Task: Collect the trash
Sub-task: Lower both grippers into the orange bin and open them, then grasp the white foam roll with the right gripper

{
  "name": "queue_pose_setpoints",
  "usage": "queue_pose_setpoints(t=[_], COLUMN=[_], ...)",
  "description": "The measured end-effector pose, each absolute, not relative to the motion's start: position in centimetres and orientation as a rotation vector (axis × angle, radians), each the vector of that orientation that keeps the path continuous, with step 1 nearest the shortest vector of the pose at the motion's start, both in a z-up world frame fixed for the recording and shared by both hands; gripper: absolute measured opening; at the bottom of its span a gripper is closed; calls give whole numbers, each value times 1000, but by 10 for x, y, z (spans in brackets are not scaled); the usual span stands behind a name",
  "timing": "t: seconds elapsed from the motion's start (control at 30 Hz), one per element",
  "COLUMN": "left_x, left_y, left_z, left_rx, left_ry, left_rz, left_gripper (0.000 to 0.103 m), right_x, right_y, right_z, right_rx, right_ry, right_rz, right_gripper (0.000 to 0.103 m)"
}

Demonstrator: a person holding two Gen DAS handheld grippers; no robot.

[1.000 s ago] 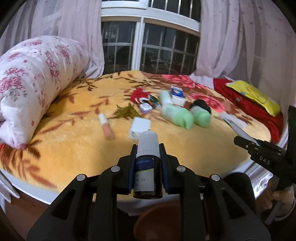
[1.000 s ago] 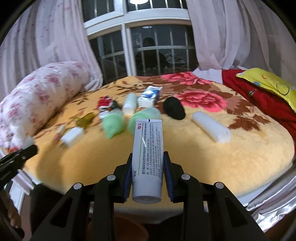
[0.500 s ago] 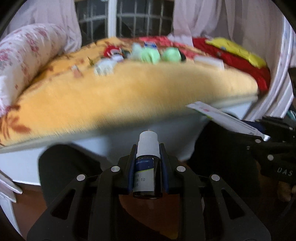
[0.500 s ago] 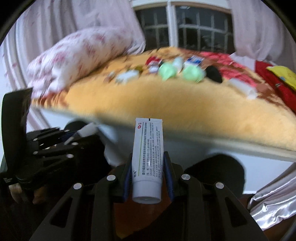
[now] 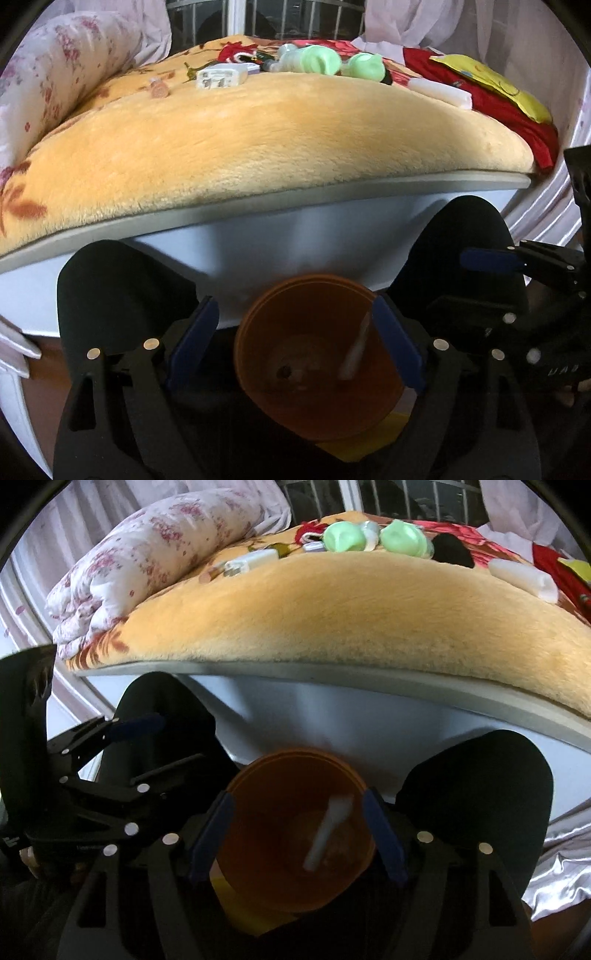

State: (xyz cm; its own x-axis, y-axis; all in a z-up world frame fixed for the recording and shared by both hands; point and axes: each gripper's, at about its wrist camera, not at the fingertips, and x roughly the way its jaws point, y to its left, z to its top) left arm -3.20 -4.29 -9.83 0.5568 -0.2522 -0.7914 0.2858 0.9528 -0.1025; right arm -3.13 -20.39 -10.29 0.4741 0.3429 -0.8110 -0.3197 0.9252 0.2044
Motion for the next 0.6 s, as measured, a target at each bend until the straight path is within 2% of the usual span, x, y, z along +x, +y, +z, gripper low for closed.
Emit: queue_pose_setpoints(t=[0.17,0.3,0.5,0.6], left_x=[-32,-32,-18,-7], left_y=[-37,-30,-21,-14], left_z=[-96,-86,-61,-49], left_rx=[15,12,19,8], left_ry=[916,878,800,766], left_rz=[-301,-279,-233,-201], left_gripper=[83,83,83,83], right_x=[-33,-27,53,110], right_y=[-223,-246,-311,-334], right_z=[-87,-52,7,11], right_rx=[14,-80,-90,-101], right_ry=[936,793,645,688], right_rz=[343,233,44,-9], right_gripper=[65,64,64,65])
